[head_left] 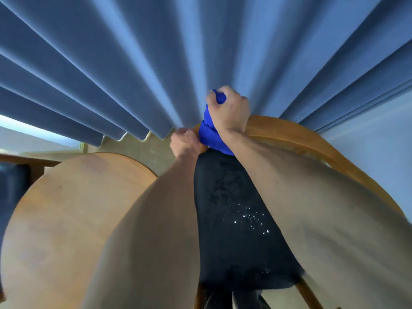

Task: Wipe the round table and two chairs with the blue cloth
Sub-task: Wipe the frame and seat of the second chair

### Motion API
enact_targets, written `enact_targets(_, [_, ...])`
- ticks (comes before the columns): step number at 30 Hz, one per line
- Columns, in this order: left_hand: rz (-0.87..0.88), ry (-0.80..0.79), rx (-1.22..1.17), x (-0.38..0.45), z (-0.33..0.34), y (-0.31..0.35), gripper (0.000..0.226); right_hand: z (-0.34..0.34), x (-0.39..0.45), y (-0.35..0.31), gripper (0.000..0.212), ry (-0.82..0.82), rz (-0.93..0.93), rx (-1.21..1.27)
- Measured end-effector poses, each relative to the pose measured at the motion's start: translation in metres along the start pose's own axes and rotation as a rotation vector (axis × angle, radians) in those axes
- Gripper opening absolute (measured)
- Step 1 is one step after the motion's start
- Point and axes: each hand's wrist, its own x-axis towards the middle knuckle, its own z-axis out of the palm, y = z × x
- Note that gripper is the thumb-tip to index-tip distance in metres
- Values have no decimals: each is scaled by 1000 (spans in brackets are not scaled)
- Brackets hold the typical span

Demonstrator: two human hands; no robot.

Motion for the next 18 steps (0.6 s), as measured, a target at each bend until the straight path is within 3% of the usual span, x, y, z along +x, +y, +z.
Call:
enact_targets(2, [-7, -10, -56, 9, 1, 0, 31, 13, 10, -6, 26, -56, -123, -64])
enact_targets(6, [-125, 0, -295, 19, 5, -9, 22, 37, 16, 14, 35, -364, -230, -353])
enact_targets(10, [-208, -77, -465, 28, 6, -26, 26, 50, -3, 33, 32, -253, -468, -279])
enact_targets(14, [-198, -141, -422, 32, 11, -42, 26, 57, 10, 36, 40, -430, -378, -288])
enact_targets(18, [-250, -58, -440, 30, 29, -51, 20, 61, 33, 21, 56, -627, -201, -362])
